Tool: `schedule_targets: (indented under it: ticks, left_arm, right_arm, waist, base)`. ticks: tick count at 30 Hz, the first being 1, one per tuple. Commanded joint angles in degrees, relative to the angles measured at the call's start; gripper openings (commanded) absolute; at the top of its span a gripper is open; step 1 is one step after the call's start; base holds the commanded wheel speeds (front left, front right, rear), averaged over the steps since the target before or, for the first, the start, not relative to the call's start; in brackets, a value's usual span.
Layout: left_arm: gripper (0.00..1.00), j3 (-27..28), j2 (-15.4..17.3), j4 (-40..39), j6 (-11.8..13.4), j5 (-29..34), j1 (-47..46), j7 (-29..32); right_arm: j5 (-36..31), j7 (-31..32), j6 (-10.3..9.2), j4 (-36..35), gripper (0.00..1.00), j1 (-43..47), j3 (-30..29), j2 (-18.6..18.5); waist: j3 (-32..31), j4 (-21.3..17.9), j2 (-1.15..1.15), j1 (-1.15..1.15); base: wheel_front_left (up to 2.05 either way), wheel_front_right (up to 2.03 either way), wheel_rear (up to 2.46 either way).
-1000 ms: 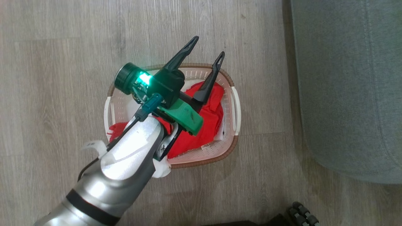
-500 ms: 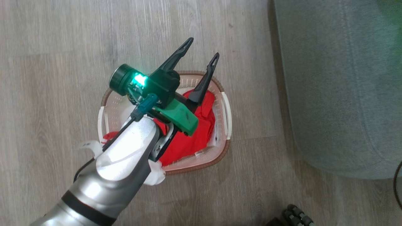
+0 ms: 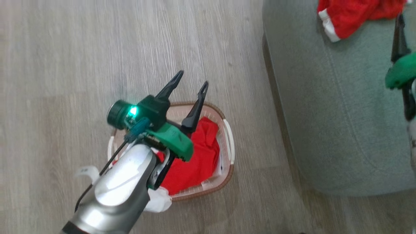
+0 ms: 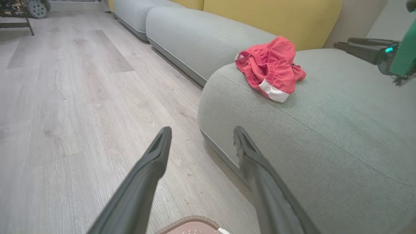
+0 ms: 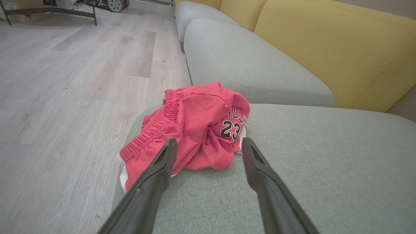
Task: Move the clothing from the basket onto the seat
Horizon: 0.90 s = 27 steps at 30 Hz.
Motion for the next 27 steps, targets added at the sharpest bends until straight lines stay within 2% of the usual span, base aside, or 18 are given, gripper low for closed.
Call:
schedule_targets:
  ticks: [1, 6, 11, 19, 27]
  left_arm:
    - [1.00, 2.4, 0.9, -1.3, 0.5, -0.6, 0.6, -0.9]
    - [1.00, 4.0, 0.6, -0.9, 0.8, -2.0, 3.8, -1.1]
    - [1.00, 5.9, 0.8, -1.3, 1.2, -2.6, 6.8, -1.2]
    - [1.00, 12.6, 2.1, -4.5, 3.6, -1.9, 14.6, -1.2]
    - [1.00, 20.5, 2.3, -8.5, 5.6, 0.0, 23.2, -1.2]
  right_arm:
    - [1.0, -0.6, 0.40, -2.6, 1.00, 1.5, 2.0, -1.4]
    - [3.3, -0.6, 0.40, -5.9, 1.00, 4.7, 4.3, -1.1]
    - [2.5, -0.6, 0.40, -8.6, 1.00, 7.6, 6.1, -0.4]
    - [2.3, -0.6, 0.40, -14.6, 1.00, 13.7, 6.2, 4.6]
    - [2.1, -0.6, 0.40, -23.0, 1.00, 22.6, 4.6, 11.3]
  waist:
    - [-3.7, 0.5, 0.00, 0.00]
    - [-8.7, 1.5, 0.00, 0.00]
    - [-12.6, 2.5, 0.00, 0.00]
    - [-18.7, 5.1, 0.00, 0.00]
    - [-21.7, 8.0, 0.00, 0.00]
  base:
    - [0.00, 0.00, 0.00]
    - [0.00, 0.00, 0.00]
    - [0.00, 0.00, 0.00]
    - [0.00, 0.00, 0.00]
    - [0.00, 0.00, 0.00]
